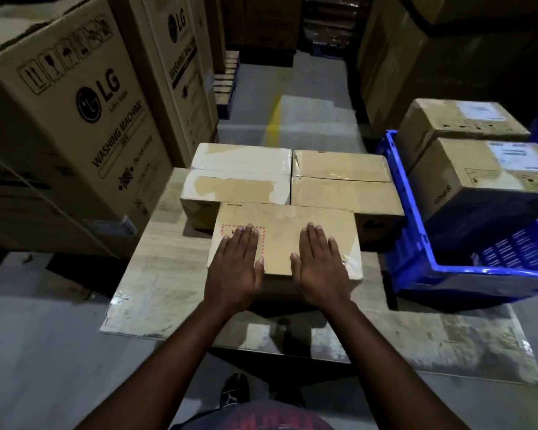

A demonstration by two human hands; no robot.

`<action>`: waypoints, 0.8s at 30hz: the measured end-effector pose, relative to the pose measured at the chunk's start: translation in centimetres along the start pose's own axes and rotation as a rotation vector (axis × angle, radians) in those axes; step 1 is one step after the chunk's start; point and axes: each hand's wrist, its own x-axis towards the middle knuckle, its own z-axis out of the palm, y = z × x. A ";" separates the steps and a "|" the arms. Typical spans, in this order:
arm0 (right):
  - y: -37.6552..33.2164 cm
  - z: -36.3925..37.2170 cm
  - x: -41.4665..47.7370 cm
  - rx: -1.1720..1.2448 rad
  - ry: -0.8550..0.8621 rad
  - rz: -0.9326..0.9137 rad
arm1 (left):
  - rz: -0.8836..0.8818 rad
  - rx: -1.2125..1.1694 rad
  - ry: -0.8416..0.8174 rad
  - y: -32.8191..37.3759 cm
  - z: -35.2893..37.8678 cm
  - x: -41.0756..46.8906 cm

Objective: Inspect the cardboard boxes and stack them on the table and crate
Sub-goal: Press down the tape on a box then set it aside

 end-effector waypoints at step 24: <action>1.8 -2.2 4.5 0.047 -0.183 -0.039 | 0.040 0.017 -0.155 -1.9 -1.9 6.5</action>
